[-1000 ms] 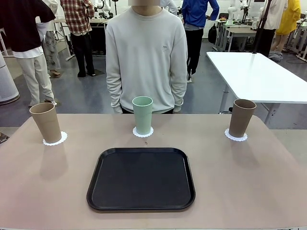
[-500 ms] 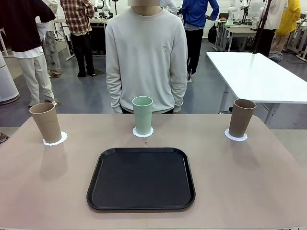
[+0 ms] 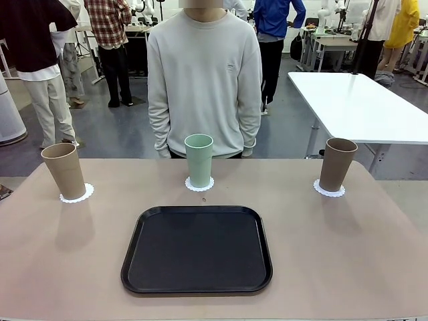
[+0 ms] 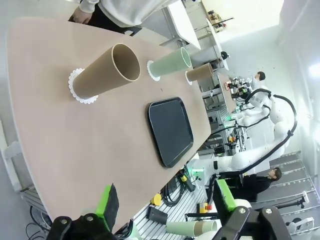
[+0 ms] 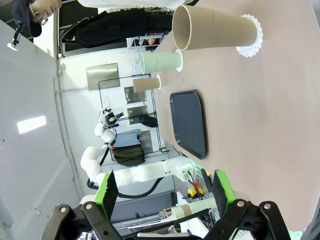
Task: Place coasters on the table and set cups on them.
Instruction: Take one Reusable plastic cup from the Flat Tray and place it on a coaster set by the human.
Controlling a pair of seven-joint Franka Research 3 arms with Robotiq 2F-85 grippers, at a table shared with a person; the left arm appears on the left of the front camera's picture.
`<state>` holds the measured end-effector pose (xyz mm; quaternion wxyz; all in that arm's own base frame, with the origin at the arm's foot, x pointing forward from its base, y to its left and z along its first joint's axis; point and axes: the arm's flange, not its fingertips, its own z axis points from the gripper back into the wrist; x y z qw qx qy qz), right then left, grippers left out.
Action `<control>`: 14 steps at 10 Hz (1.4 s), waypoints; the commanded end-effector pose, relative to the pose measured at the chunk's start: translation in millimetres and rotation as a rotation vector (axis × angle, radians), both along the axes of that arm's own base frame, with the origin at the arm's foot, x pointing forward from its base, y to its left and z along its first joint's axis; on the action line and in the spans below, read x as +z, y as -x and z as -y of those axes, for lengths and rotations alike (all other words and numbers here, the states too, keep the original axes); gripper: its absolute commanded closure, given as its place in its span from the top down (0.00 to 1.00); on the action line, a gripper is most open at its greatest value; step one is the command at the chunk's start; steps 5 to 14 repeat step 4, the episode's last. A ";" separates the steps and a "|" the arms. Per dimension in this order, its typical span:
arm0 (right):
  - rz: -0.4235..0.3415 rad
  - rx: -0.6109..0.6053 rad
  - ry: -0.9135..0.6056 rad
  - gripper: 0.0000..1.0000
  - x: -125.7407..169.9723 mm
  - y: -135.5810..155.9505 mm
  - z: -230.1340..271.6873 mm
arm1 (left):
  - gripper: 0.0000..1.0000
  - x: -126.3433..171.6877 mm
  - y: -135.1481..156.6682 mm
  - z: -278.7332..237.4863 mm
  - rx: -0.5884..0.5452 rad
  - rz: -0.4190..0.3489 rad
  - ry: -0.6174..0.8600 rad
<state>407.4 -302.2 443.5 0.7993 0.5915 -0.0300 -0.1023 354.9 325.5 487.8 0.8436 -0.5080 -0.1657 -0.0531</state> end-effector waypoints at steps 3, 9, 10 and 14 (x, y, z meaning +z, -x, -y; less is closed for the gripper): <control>0.004 -0.005 -0.004 1.00 1.2 0.1 -1.1 | 1.00 -0.4 1.6 -0.6 0.007 0.004 0.007; 0.004 -0.005 -0.004 1.00 1.2 0.1 -1.1 | 1.00 -0.4 1.6 -0.6 0.007 0.004 0.007; 0.004 -0.005 -0.004 1.00 1.2 0.1 -1.1 | 1.00 -0.4 1.6 -0.6 0.007 0.004 0.007; 0.004 -0.005 -0.004 1.00 1.2 0.1 -1.1 | 1.00 -0.4 1.6 -0.6 0.007 0.004 0.007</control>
